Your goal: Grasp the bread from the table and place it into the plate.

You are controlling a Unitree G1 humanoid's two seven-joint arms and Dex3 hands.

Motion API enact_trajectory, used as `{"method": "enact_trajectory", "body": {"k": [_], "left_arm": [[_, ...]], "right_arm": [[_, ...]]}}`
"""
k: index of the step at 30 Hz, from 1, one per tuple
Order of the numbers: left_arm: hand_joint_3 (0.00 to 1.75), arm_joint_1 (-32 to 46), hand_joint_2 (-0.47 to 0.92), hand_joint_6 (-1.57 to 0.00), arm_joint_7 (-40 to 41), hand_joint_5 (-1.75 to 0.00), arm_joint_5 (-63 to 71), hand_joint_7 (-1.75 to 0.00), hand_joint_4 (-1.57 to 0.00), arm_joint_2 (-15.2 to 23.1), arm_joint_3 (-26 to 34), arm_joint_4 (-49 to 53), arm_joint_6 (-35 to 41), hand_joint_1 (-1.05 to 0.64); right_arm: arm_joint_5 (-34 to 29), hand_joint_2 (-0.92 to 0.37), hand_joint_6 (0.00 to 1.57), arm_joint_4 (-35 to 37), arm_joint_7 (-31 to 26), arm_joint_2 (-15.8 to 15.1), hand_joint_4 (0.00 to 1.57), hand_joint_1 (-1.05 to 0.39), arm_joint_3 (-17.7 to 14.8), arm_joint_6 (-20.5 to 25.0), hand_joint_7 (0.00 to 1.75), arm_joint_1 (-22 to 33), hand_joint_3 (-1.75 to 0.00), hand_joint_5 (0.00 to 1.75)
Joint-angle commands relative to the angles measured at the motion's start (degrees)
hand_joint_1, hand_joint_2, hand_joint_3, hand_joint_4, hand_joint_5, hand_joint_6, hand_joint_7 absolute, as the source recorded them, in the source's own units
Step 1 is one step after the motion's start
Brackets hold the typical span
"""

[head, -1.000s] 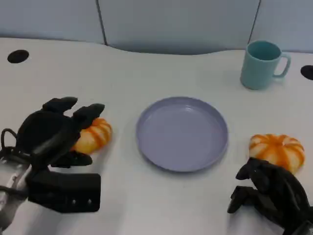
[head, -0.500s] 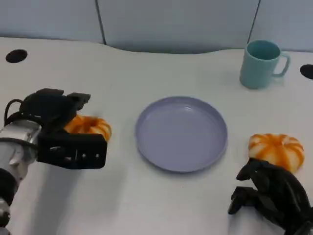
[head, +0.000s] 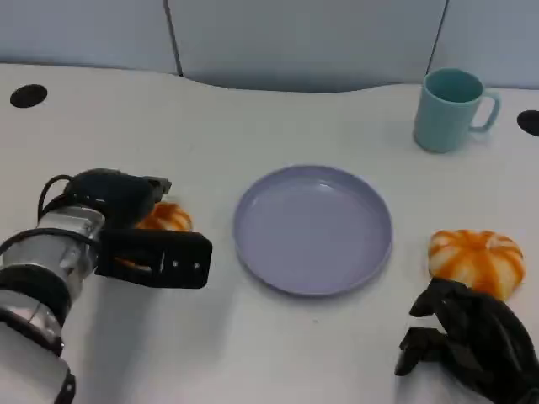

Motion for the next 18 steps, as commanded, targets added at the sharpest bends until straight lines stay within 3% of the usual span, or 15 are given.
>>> {"method": "enact_trajectory", "body": {"k": [1,15,18], "left_arm": [[0.0,-1.55,0.9,-0.22,0.02,-0.03,-0.73,-0.01,-0.13,-0.53,-1.11,1.58,1.52,-0.68],[0.0,-0.62,0.87,-0.25,0.02,-0.02,0.15,-0.01,-0.14,-4.11,-4.98,4.17,6.02,-0.65],[0.0,-0.18,0.88,-0.25,0.7,-0.02,0.13,0.0,-0.15,-4.69,-5.57,4.6,7.14,-0.57]], "right_arm": [[0.93,-0.78,1.21,-1.51,0.25,-0.34,1.43,-0.86,-0.26,0.68,0.89,1.19,0.0,0.83],[0.36,-0.8,1.2,-3.58,0.73,-1.14,1.43,-0.86,-0.06,0.11,0.89,3.45,-0.01,0.83],[0.75,-0.8,1.2,-3.28,1.42,-1.21,1.41,-0.85,-0.29,0.08,0.88,3.52,-0.01,0.84]]}}
